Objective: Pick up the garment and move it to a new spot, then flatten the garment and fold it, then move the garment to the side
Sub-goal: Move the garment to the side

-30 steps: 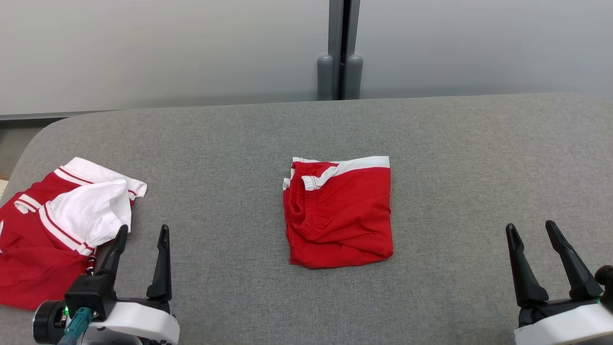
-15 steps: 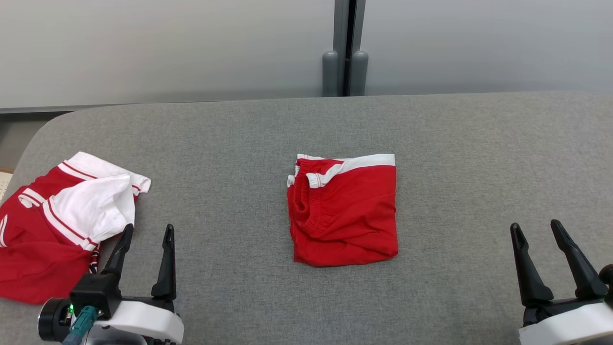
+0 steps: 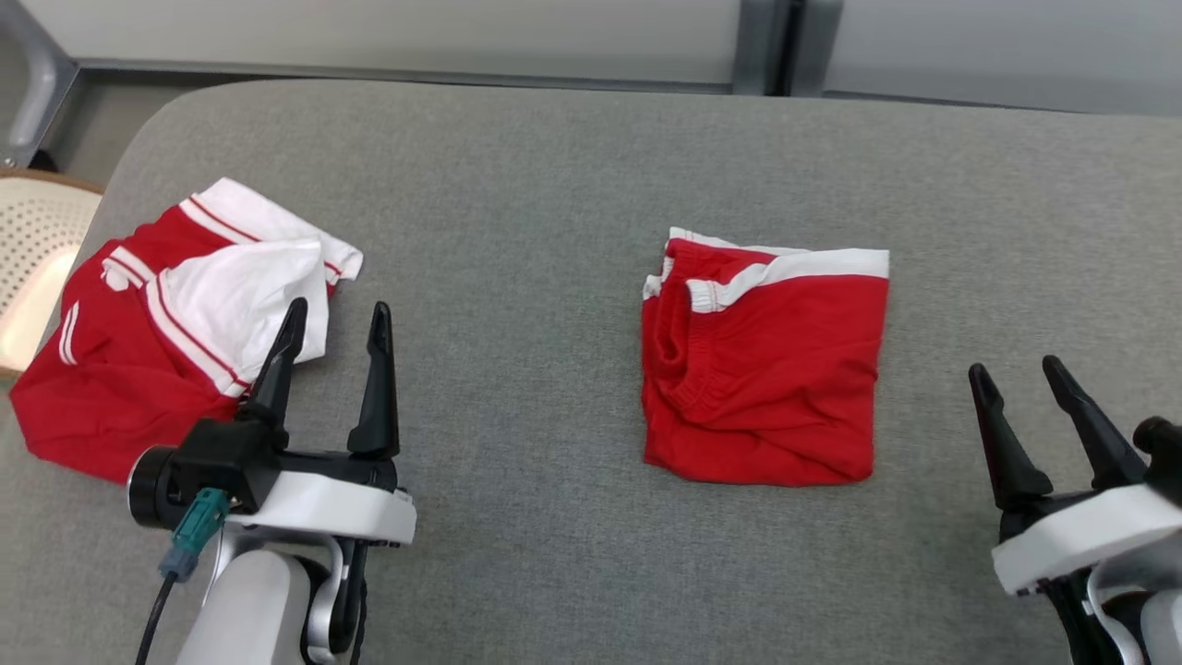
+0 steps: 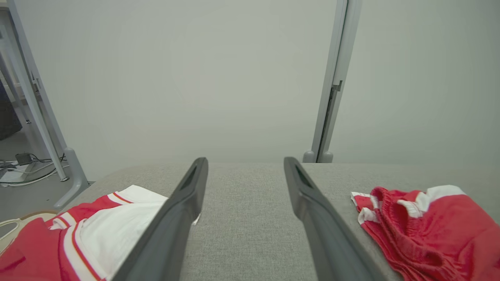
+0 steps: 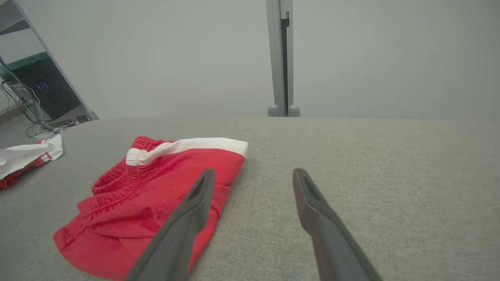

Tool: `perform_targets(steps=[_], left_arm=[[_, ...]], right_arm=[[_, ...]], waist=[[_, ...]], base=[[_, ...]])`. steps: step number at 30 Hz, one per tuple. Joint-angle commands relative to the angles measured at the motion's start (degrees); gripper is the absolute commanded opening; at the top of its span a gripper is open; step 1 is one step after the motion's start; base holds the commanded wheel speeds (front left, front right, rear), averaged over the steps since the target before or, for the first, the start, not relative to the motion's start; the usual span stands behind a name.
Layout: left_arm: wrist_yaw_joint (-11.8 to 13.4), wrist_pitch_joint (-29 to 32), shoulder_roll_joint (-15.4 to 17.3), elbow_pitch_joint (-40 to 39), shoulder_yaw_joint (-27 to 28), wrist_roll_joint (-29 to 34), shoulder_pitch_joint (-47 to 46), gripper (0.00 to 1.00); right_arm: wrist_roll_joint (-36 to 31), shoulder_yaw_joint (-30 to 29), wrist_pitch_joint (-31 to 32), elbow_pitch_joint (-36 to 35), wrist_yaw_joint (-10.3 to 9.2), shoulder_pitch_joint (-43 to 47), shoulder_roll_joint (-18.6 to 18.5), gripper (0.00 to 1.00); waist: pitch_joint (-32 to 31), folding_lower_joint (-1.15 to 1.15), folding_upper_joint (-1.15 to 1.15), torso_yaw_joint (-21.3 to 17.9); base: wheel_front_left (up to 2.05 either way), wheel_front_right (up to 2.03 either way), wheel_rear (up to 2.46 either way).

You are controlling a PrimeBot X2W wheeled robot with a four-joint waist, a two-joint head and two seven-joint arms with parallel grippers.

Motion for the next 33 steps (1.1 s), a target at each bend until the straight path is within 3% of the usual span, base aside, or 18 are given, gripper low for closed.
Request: perform_targets(steps=[1, 12, 13, 14, 15, 16, 23, 33], left_arm=[[-0.3, -0.2, -0.4, -0.2, 0.1, 0.4, -1.6, 1.0], [-2.3, -0.2, -3.7, -2.9, 1.2, 2.3, -4.9, 1.0], [-2.3, -0.2, -3.8, -3.0, 1.3, 2.4, -4.8, 1.0], [-2.3, -0.2, -3.8, -3.2, 1.5, 2.6, -4.7, 1.0], [-2.4, -0.2, -3.9, -3.4, 1.6, 2.8, -4.6, 1.0], [-2.4, -0.2, -4.0, -3.6, 1.7, 2.9, -4.6, 1.0], [-2.6, -0.2, -4.2, -5.1, 2.3, 5.1, -4.1, 1.0], [-4.0, -0.2, -3.2, -7.5, 1.4, 8.1, -5.1, 1.0]], right_arm=[[1.0, 0.4, -0.5, 1.9, 0.13, -1.9, -0.4, 1.0], [6.8, 6.6, 0.4, 18.9, 0.15, -10.3, -0.9, 1.0], [7.4, 7.2, 0.7, 19.8, 0.16, -10.3, -1.0, 0.82], [8.2, 7.8, 0.8, 20.3, 0.16, -10.4, -0.9, 0.49], [8.8, 8.3, 0.3, 20.5, 0.16, -10.4, -0.8, 0.35], [8.9, 8.9, 0.2, 20.6, 0.17, -10.4, -1.2, 0.0], [9.0, 11.8, -1.8, 20.0, 0.06, -10.5, -3.1, 0.0], [9.0, 14.5, -4.3, 18.4, 0.0, -11.4, -5.0, 0.0]], waist=[[3.7, 0.0, 0.0, 3.8], [8.5, 0.0, 0.0, 8.8], [8.6, 0.0, 0.0, 8.8], [8.7, 0.0, 0.0, 8.8], [8.8, 0.0, 0.0, 8.7], [8.9, 0.0, 0.0, 8.4], [8.2, 0.0, 0.0, 3.7], [8.7, 0.0, 0.0, -9.8]], base=[[0.0, 0.0, 0.0], [0.0, 0.0, 0.0], [0.0, 0.0, 0.0], [0.0, 0.0, 0.0], [0.0, 0.0, 0.0], [0.0, 0.0, 0.0], [0.0, 0.0, 0.0], [0.0, 0.0, 0.0]])
